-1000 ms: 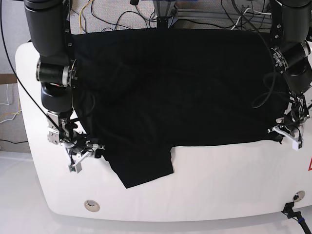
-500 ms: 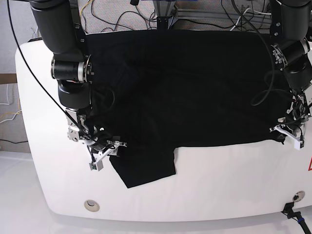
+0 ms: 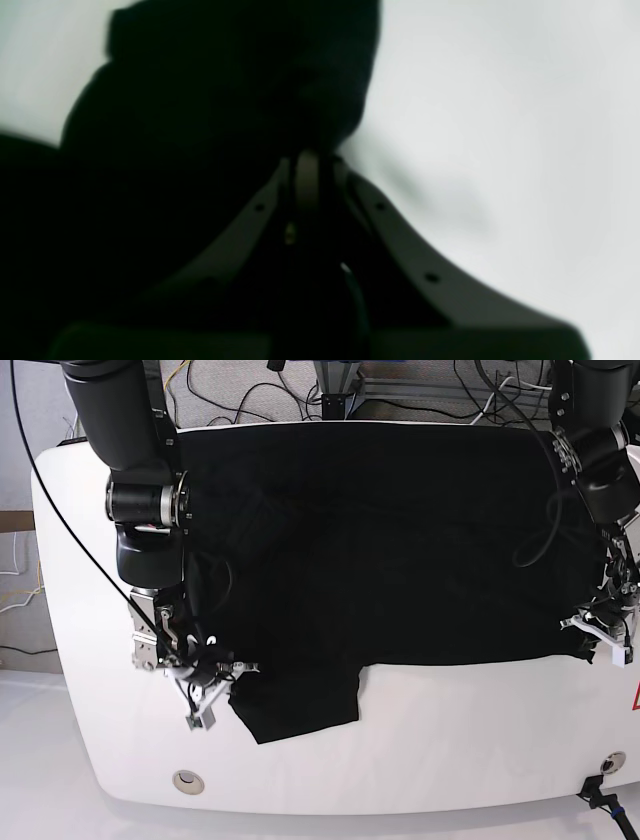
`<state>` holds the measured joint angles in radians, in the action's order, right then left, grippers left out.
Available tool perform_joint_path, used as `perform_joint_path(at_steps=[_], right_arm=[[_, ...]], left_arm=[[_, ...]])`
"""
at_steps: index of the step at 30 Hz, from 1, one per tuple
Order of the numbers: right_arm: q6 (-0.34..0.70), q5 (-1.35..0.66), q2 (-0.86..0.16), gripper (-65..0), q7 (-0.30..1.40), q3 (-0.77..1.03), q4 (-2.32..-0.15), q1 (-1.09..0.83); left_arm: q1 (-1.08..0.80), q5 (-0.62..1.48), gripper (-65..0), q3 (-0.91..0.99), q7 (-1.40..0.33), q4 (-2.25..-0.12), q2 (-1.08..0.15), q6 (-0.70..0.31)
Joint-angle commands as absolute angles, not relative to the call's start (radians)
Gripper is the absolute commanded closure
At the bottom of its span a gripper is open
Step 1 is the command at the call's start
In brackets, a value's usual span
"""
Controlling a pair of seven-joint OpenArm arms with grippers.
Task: Fold the T-shirt properly
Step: 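Grasp the hem corners and lift them toward the shoulders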
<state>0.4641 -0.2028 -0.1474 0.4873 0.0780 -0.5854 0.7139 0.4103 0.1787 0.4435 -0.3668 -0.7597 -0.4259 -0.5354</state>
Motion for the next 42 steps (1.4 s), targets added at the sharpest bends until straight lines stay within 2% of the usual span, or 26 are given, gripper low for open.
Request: perform_joint_path(at_steps=[1, 9, 14, 18, 29, 35, 37, 42], right_arm=[[0.470, -0.222, -0.173, 0.0, 0.542, 0.082, -0.736, 0.720], [0.470, -0.228, -0.177, 0.0, 0.866, 0.088, -1.248, 0.513], [0.470, -0.228, -0.177, 0.0, 1.000, 0.090, -1.506, 0.378], [0.470, -0.229, -0.174, 0.0, 1.066, 0.128, -1.662, 0.277], [0.470, -0.228, -0.177, 0.0, 1.067, 0.131, -1.839, 0.035], [0.470, -0.220, -0.179, 0.0, 1.067, 0.131, -1.879, -0.035], [0.470, -0.229, -0.206, 0.0, 1.067, 0.131, -1.882, -0.042], [0.470, -0.222, -0.223, 0.0, 1.067, 0.131, -1.879, -0.065]], left_arm=[[0.423, 0.216, 0.0, 0.444, -0.346, -0.811, -0.447, -0.536], [0.312, 0.222, 0.0, 0.446, -0.346, -0.961, -0.447, -0.536], [0.186, 0.228, 0.0, 0.446, -0.346, -1.118, -0.446, -0.536], [0.073, 0.344, 0.0, 0.446, -0.346, -1.234, -0.452, -0.536], [-0.143, 0.383, 0.0, 0.452, -0.346, -1.408, -0.455, -0.536], [-0.206, 0.383, 0.0, 0.555, -0.390, -1.451, -0.455, -0.536], [-0.217, 0.383, 0.0, 0.585, -0.424, -1.458, -0.456, -0.538], [-0.217, 0.378, 0.0, 0.613, -0.444, -1.452, -0.475, -0.605]])
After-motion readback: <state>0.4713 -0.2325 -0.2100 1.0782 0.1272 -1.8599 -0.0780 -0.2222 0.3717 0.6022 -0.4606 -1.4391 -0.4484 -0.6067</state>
